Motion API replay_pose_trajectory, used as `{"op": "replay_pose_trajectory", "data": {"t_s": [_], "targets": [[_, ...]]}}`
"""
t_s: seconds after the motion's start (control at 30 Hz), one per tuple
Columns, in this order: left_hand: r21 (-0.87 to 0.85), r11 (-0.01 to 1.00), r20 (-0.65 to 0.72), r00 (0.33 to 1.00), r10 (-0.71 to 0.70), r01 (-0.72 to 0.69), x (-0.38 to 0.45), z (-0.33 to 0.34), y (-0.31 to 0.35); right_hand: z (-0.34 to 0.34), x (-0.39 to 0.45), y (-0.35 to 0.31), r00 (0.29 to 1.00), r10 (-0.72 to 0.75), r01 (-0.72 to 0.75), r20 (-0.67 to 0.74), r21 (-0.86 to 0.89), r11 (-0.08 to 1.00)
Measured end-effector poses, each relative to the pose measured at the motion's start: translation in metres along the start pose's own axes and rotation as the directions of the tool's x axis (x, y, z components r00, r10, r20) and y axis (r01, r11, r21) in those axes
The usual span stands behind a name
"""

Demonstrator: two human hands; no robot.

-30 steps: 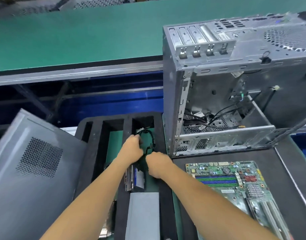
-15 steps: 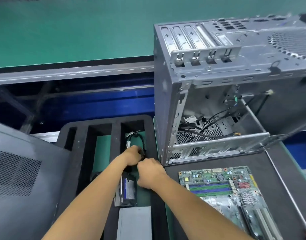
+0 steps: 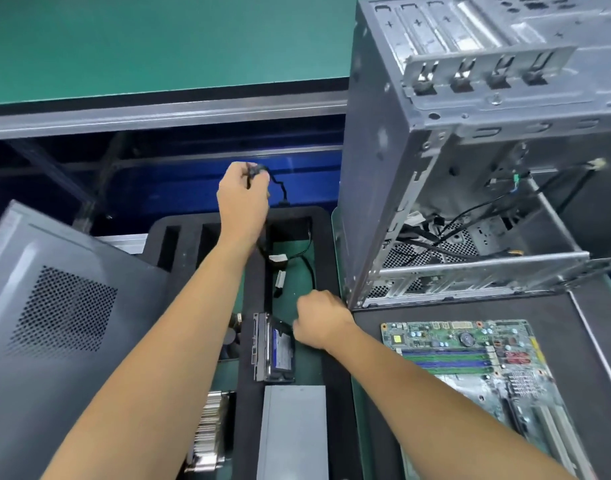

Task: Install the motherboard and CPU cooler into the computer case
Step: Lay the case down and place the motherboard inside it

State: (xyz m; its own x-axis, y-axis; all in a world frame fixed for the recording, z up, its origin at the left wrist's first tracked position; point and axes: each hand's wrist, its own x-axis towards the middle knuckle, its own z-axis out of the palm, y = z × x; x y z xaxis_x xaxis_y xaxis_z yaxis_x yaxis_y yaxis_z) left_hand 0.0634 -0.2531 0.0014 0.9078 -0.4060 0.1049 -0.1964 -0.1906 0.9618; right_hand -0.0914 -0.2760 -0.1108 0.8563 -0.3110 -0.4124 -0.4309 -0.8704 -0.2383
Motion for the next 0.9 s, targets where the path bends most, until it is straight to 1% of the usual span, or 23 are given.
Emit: {"op": "replay_pose_trajectory", "data": {"t_s": [0.07, 0.17, 0.23, 0.3, 0.47, 0.57, 0.63, 0.7, 0.8, 0.9], "targets": [[-0.066, 0.998, 0.000, 1.000, 0.012, -0.012, -0.001, -0.005, 0.012, -0.001, 0.000, -0.001, 1.000, 0.013, -0.013, 0.010, 0.004, 1.000], [-0.034, 0.999, 0.059, 0.997, 0.043, -0.041, -0.004, -0.007, 0.019, -0.003, -0.001, -0.002, 1.000, 0.024, -0.024, 0.013, 0.001, 1.000], [0.072, 0.997, 0.159, 0.987, 0.001, -0.012, -0.007, -0.005, 0.012, -0.003, -0.003, -0.002, 1.000, 0.023, -0.023, 0.009, -0.011, 1.000], [0.210, 0.978, 0.258, 0.963, -0.074, 0.019, -0.014, -0.002, -0.005, -0.003, -0.004, -0.002, 1.000, 0.020, -0.020, 0.013, -0.020, 1.000], [0.363, 0.930, 0.371, 0.906, -0.201, 0.058, -0.037, 0.007, -0.052, -0.006, -0.005, -0.001, 0.999, 0.028, -0.028, 0.043, 0.008, 1.000], [0.545, 0.838, 0.471, 0.841, -0.266, -0.041, -0.050, 0.007, -0.074, -0.006, -0.006, 0.000, 0.999, 0.030, -0.032, 0.042, 0.042, 0.999], [0.587, 0.805, 0.519, 0.806, -0.286, -0.092, -0.059, 0.006, -0.080, -0.007, -0.010, 0.001, 1.000, 0.006, -0.008, 0.031, 0.040, 0.999], [0.590, 0.797, 0.521, 0.815, -0.254, -0.128, -0.066, 0.006, -0.081, -0.007, -0.014, 0.001, 1.000, -0.008, 0.007, 0.027, 0.034, 0.999], [0.618, 0.770, 0.466, 0.864, -0.192, -0.162, -0.073, 0.007, -0.075, -0.008, -0.021, -0.001, 0.999, -0.018, 0.017, 0.039, 0.023, 1.000], [0.635, 0.750, 0.472, 0.862, -0.186, -0.186, -0.081, 0.009, -0.069, -0.010, -0.031, -0.002, 0.994, -0.057, 0.054, 0.094, 0.026, 0.998]]}}
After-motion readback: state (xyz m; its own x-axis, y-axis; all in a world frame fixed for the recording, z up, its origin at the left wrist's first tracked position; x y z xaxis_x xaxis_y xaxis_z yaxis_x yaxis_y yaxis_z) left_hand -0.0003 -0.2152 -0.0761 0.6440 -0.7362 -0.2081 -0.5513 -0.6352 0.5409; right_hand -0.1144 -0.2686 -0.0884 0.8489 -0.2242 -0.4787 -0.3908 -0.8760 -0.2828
